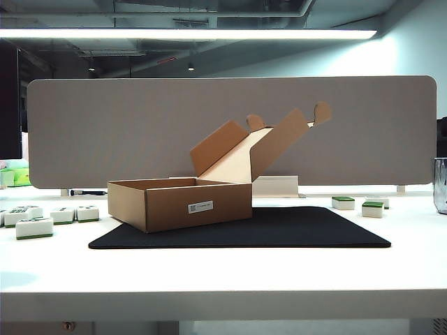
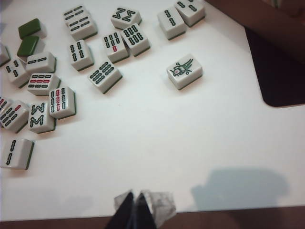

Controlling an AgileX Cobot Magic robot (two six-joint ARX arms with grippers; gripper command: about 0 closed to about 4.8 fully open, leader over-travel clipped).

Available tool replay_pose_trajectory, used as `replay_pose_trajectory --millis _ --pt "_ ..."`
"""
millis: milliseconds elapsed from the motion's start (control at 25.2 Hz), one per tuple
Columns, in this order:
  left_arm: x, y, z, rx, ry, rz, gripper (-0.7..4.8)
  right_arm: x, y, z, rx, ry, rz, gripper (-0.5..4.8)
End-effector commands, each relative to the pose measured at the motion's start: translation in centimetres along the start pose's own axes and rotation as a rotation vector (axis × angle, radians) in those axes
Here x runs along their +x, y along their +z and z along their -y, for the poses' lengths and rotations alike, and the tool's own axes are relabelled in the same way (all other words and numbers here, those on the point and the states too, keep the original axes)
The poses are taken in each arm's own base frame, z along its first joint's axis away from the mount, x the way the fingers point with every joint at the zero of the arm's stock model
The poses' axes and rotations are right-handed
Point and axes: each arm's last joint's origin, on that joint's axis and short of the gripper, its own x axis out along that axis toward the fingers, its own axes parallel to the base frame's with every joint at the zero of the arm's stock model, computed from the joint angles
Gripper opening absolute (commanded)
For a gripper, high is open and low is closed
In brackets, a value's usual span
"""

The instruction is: Pick up four mahjong tiles and put them into the paper box.

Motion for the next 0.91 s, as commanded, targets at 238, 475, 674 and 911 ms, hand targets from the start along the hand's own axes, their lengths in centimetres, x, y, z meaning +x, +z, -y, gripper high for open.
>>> replay_pose_trajectory --millis 238,475,674,911 --pt "0.4 1.0 -0.2 -0.05 0.098 0.138 -0.06 -0.3 0.0 -0.1 -0.017 0.001 0.029 -0.01" --pt "3.4 0.1 -0.7 -0.256 0.146 0.269 -0.06 -0.3 0.0 -0.1 -0.017 0.002 0.028 -0.01" --pt "7.2 -3.2 -0.7 -0.333 0.089 0.304 -0.06 -0.3 0.0 -0.1 -0.017 0.002 0.028 -0.01" --pt "9.4 -6.8 -0.6 -0.384 0.101 0.399 -0.06 -0.3 0.0 -0.1 -0.017 0.001 0.029 -0.01"
